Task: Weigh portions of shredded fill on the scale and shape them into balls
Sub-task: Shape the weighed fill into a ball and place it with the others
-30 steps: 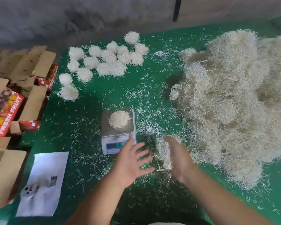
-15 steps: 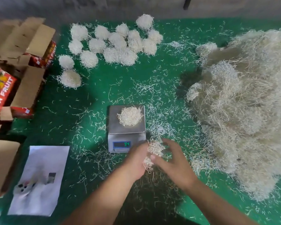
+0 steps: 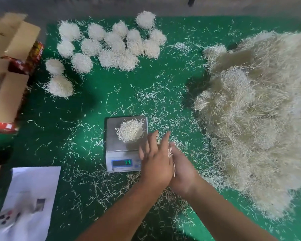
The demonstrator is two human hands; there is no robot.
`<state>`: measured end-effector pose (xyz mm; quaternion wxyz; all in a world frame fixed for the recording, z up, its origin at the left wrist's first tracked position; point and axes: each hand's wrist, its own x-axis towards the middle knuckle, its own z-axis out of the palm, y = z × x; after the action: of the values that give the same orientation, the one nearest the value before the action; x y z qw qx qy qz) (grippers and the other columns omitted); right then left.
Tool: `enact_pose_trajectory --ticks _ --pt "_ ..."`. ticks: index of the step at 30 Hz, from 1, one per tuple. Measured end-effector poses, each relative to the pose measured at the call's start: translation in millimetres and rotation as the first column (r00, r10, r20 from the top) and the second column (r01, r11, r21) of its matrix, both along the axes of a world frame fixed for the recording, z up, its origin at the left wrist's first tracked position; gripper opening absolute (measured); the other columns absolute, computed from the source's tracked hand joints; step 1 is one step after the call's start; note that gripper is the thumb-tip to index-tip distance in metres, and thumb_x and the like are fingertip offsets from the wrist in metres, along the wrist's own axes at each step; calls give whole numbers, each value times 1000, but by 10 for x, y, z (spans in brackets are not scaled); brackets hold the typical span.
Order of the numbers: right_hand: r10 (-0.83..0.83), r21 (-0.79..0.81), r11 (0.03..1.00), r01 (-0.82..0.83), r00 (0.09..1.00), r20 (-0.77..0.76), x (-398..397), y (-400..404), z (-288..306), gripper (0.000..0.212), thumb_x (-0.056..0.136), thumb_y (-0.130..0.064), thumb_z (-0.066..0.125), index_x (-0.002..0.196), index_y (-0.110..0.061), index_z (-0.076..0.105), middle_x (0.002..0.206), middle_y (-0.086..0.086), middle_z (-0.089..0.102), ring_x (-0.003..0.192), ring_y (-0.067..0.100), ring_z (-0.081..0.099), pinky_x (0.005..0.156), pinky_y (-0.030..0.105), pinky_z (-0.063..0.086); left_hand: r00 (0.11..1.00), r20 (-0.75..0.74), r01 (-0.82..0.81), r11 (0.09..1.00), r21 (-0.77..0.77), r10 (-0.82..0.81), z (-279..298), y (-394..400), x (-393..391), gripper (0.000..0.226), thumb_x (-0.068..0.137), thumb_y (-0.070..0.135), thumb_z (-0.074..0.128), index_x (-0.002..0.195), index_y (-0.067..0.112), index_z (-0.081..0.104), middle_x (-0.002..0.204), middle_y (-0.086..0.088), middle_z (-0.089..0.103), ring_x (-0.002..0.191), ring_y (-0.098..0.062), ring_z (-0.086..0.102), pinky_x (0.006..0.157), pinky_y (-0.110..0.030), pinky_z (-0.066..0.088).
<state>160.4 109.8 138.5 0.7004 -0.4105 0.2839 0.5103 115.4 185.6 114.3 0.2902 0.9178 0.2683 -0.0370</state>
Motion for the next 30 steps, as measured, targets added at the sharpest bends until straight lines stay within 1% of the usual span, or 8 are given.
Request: enact_pose_trajectory --ticks 6,10,15,19,22,24,26,30 --pt "-152 -46 988 150 987 -51 230 -62 -246 34 114 -8 42 93 -16 68 90 7 72 66 5 76 53 21 58 999 52 -6 990 -142 14 6 221 11 89 83 66 65 156 58 15 168 21 1 157 -20 12 120 -53 30" --pt "-162 -246 958 144 985 -54 336 -306 -418 20 111 -22 48 96 -13 60 71 1 55 49 11 46 35 21 33 999 11 -33 977 209 32 -132 789 48 93 82 92 41 158 41 27 170 10 8 157 -28 14 122 -57 18" --pt "-37 -409 910 64 997 73 420 -602 -464 22 109 -27 56 124 -17 68 86 8 67 66 18 56 42 26 42 953 -298 28 966 258 52 -496 1385 310 106 83 72 67 164 41 6 172 -5 2 159 -33 7 123 -60 21" --pt "96 -473 881 -3 980 174 456 -567 -266 44 101 -44 66 131 -11 64 120 9 65 92 24 63 79 38 54 952 -305 46 970 239 30 -594 1464 400 73 89 51 74 153 37 42 154 -6 49 139 -25 48 118 -43 38" --pt "220 -454 890 -34 906 363 491 -423 -61 63 102 -55 59 152 -19 49 143 5 57 112 22 61 102 37 47 973 -138 -188 982 7 187 -419 1320 376 58 92 29 73 147 26 54 122 7 66 78 5 64 71 -17 53" --pt "353 -475 876 -87 786 508 519 -297 163 71 101 -65 54 159 -27 39 142 6 63 126 15 62 111 34 44 895 -46 -420 801 -427 444 -208 1158 320 56 89 21 74 143 26 58 104 20 56 65 7 57 65 -20 51" --pt "412 -460 881 -108 653 635 522 -156 457 41 100 -69 51 139 -55 44 121 6 65 109 -7 64 92 17 54 789 -197 -471 367 -802 582 63 967 196 46 75 23 80 118 30 67 115 15 56 92 4 53 90 -34 46" --pt "489 -428 872 -238 382 784 441 76 872 25 105 -60 51 119 -80 52 113 -23 75 78 -4 68 81 32 63 809 -256 -196 -168 -966 529 397 681 -130 58 67 31 86 118 10 69 143 -24 58 122 -35 64 100 -58 53"
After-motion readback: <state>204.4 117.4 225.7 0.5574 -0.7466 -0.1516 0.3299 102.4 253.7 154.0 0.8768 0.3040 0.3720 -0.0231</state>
